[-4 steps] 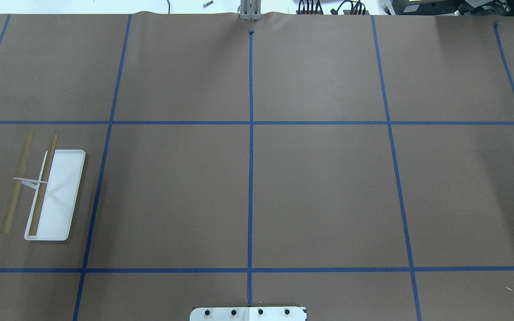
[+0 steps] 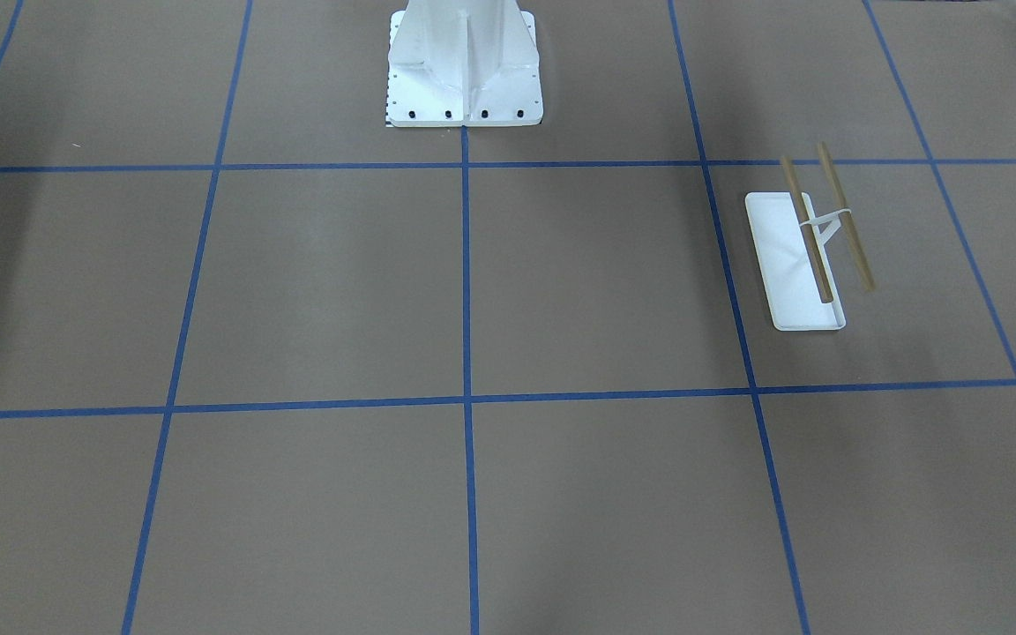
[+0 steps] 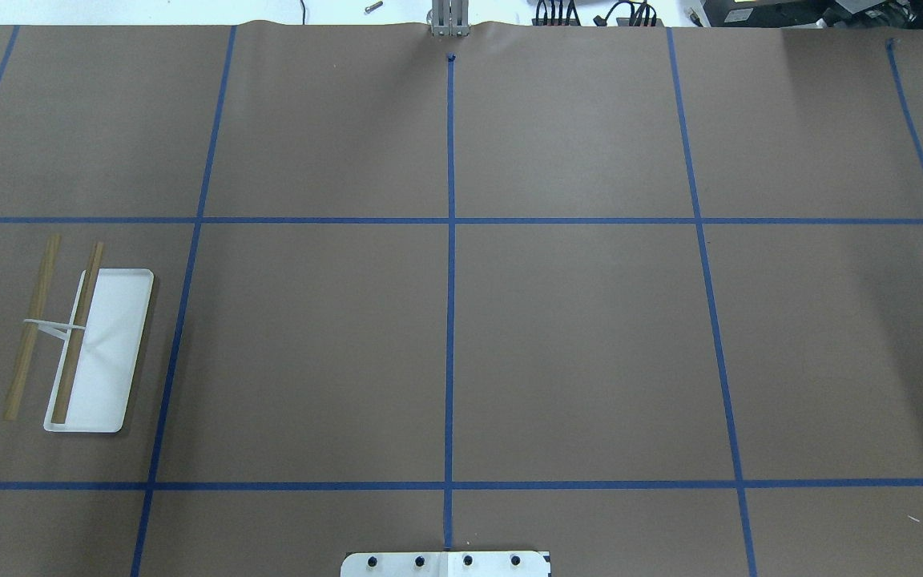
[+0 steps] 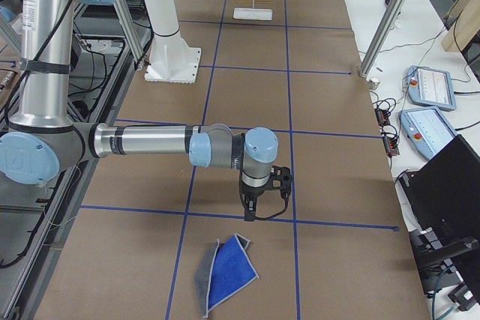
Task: Hang towel on rack
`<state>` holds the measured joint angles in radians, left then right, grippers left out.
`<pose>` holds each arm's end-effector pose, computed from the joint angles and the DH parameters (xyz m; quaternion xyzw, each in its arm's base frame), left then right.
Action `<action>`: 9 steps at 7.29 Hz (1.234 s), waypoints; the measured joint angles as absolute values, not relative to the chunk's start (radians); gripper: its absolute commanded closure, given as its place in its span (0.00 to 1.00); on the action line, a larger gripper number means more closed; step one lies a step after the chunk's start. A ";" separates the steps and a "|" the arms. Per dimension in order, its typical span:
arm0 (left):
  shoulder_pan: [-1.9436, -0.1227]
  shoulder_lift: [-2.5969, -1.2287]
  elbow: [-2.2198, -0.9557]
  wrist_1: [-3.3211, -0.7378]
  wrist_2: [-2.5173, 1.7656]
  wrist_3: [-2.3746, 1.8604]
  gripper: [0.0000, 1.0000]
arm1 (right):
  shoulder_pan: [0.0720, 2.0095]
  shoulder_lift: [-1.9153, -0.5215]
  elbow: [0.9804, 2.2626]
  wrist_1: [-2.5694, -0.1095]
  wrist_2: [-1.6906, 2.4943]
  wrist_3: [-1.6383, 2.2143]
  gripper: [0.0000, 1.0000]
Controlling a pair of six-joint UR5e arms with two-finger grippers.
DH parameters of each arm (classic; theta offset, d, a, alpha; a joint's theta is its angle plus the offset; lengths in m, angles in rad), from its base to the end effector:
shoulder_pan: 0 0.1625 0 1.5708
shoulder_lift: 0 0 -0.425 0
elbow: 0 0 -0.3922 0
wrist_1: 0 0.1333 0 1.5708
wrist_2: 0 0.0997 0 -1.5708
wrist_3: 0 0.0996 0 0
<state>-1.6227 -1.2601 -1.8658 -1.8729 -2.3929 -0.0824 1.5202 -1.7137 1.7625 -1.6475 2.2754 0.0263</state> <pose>-0.0798 -0.3734 0.6102 0.1248 0.3974 -0.0040 0.9091 0.0470 -0.4317 0.6427 -0.0263 -0.3443 -0.0066 0.9385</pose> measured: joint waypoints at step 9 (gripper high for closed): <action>-1.617 -1.219 -1.772 -2.048 -2.398 -0.094 0.02 | 1.515 -1.709 1.661 -1.646 2.299 -0.039 0.00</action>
